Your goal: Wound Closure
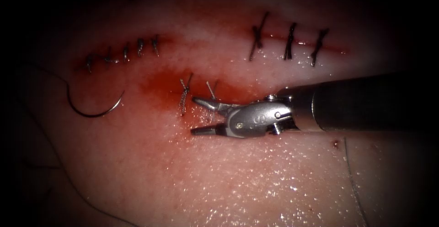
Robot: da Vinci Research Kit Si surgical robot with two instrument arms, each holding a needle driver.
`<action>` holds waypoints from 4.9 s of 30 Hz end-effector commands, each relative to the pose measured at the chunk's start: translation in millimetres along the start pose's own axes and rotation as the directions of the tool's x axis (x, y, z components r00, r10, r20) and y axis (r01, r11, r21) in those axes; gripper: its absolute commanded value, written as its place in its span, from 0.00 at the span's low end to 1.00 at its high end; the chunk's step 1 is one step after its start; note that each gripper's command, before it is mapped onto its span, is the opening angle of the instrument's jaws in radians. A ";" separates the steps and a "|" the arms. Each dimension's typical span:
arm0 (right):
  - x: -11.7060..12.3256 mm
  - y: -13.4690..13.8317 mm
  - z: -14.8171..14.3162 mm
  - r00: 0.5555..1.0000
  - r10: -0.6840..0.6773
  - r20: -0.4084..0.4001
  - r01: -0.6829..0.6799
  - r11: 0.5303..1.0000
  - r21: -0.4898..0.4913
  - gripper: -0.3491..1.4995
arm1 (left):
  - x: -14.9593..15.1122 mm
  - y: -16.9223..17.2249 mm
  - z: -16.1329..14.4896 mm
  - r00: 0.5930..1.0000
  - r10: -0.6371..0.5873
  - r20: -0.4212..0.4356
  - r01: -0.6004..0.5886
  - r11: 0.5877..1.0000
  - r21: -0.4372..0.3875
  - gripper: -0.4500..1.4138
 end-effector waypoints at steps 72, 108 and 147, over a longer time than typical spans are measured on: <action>3.7 4.6 -8.6 0.961 0.220 0.165 -0.211 0.975 -0.070 0.59 | 8.7 -14.8 21.3 0.982 0.069 0.176 -0.125 0.936 0.330 0.16; -0.2 9.4 -17.3 0.658 0.744 0.115 -0.749 0.663 0.000 0.74 | 26.4 -3.4 22.6 0.690 0.661 -0.296 -0.641 0.747 0.176 0.00; 1.5 4.6 -7.9 0.007 0.994 0.105 -0.915 -0.036 0.402 0.84 | 27.5 1.1 29.4 0.280 0.655 -0.702 -0.846 0.514 0.142 0.00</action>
